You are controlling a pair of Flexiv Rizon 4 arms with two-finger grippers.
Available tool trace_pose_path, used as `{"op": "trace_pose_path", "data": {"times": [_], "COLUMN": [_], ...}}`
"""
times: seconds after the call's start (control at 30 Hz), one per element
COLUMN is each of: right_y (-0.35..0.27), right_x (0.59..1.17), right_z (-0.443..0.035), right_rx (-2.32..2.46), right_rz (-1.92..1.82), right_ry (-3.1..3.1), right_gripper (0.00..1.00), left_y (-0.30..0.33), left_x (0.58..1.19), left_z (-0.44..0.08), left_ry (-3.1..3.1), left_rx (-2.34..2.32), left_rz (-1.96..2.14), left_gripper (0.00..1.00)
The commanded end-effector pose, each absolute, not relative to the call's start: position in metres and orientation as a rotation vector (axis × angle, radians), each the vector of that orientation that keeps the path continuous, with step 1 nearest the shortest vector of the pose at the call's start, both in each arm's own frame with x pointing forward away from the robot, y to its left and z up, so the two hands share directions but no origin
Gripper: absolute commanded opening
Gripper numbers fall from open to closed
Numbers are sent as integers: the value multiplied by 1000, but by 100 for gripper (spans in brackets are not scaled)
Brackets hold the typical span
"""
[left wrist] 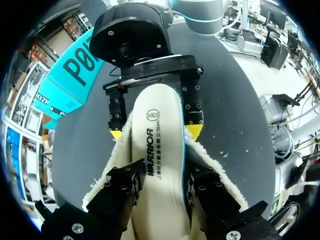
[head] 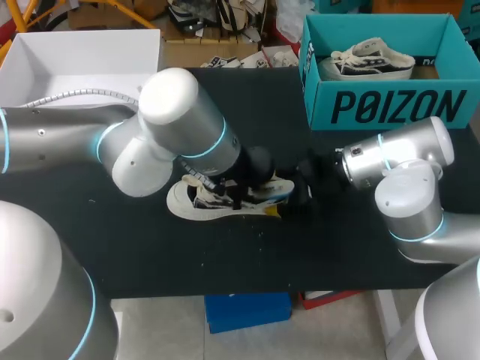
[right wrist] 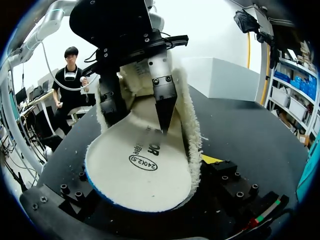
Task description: Take the shoe out of the shoebox, open the shoe tongue, remove and reinsert the insole, then place the shoe into the shoebox
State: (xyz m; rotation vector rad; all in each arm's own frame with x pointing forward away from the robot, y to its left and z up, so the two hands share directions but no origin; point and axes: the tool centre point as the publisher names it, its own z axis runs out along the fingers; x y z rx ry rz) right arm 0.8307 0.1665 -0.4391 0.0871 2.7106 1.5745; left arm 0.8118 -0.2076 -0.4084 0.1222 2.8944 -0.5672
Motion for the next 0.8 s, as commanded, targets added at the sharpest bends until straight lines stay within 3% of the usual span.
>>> {"op": "trace_pose_path", "data": {"times": [0.03, 0.5, 0.53, 0.6, 0.63, 0.8], "right_y": [167, 167, 167, 167, 167, 167], "right_x": [832, 832, 832, 832, 832, 832], "right_z": [-440, -440, -440, -440, -440, -440], "right_rx": [90, 90, 90, 90, 90, 90], "right_rz": [1575, 1575, 1575, 1575, 1575, 1575], "right_ry": [2710, 2710, 2710, 2710, 2710, 2710], "right_gripper": [0, 0, 0, 0, 0, 0], "left_y": [-220, -237, -238, -238, -237, -231], "left_x": [816, 826, 826, 826, 825, 819], "left_z": [-421, -412, -411, -410, -409, -405], "left_ry": [2887, 2858, 2857, 2856, 2856, 2853], "left_rx": [117, 159, 160, 165, 169, 182], "left_rz": [-574, -642, -644, -653, -658, -650], "left_gripper": [44, 42, 38, 23, 1, 0]}}
